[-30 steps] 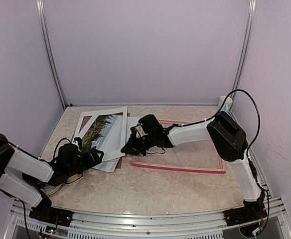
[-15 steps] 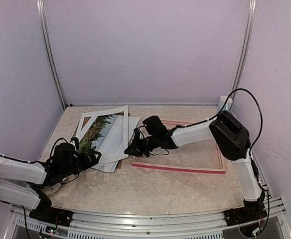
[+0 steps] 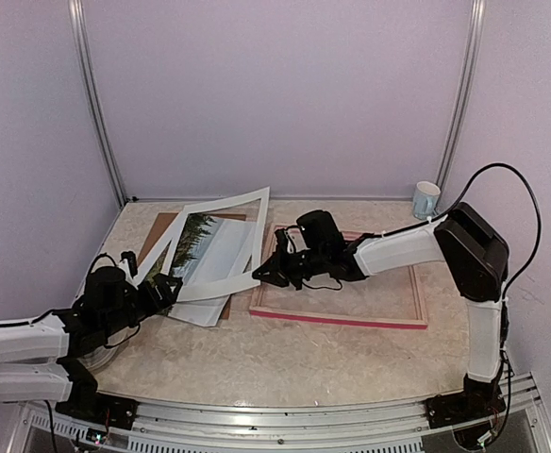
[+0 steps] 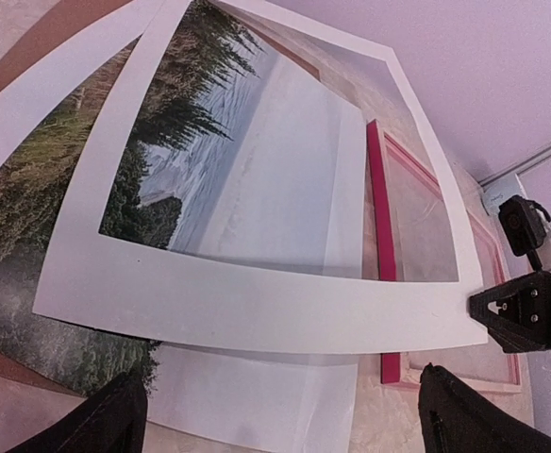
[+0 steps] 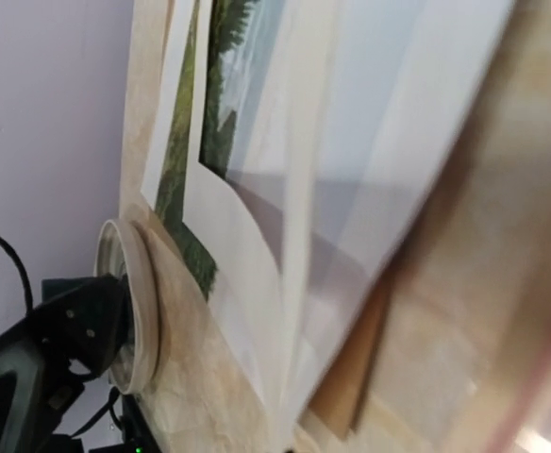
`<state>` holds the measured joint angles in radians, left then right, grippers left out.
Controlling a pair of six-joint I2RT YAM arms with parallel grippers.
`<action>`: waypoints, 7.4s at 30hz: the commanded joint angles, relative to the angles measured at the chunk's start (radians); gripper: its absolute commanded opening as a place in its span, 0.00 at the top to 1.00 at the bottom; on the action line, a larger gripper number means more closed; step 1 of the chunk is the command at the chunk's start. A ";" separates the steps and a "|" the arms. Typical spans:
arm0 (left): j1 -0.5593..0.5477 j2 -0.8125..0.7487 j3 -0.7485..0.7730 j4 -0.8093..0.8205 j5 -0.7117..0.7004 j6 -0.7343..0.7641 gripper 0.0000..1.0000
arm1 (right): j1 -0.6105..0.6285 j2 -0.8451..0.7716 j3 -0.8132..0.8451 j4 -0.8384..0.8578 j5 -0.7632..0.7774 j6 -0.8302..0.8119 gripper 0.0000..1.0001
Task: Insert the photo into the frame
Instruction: Place the mat board on the frame body, then pick up the mat board from the frame body, then place the mat board on the glass panel.
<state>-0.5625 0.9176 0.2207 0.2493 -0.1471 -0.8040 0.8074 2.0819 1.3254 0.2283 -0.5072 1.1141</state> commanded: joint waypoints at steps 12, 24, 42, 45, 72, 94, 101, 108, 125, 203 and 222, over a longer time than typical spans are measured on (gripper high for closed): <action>-0.027 0.089 0.025 0.037 0.012 0.007 0.01 | -0.019 -0.338 -0.485 0.235 0.270 0.101 1.00; -0.059 0.137 0.052 0.055 0.004 0.005 0.01 | -0.012 -0.581 -0.792 0.351 0.545 0.252 1.00; -0.115 0.199 0.069 0.088 -0.023 -0.015 0.01 | 0.059 -0.850 -0.853 0.177 0.868 0.284 1.00; -0.118 0.202 0.072 0.092 -0.023 -0.017 0.01 | 0.107 -0.832 -0.850 0.155 0.903 0.319 1.00; -0.165 0.348 0.174 0.120 -0.015 -0.018 0.01 | 0.271 -0.671 -0.708 -0.054 0.736 0.338 0.70; -0.202 0.659 0.487 0.002 -0.010 0.043 0.01 | -0.126 -0.940 -0.497 -0.410 0.927 -0.427 0.12; -0.211 0.687 0.496 0.008 -0.004 0.042 0.01 | -0.362 -0.633 -0.239 -0.508 0.817 -0.692 0.08; -0.227 0.674 0.455 0.007 -0.007 0.041 0.01 | -0.467 -0.279 0.126 -0.699 0.763 -0.921 0.05; -0.232 0.658 0.378 0.042 0.002 0.019 0.01 | -0.480 0.028 0.395 -0.981 0.839 -1.188 0.05; -0.235 0.693 0.348 0.074 0.025 -0.004 0.01 | -0.649 0.094 0.364 -0.945 0.461 -1.177 0.39; -0.237 0.713 0.348 0.097 0.035 0.004 0.01 | -0.648 -0.200 0.046 -0.816 0.538 -0.924 0.45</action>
<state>-0.7921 1.6096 0.5785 0.3592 -0.1314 -0.8043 0.1669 1.9797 1.4654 -0.6495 -0.0101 0.1120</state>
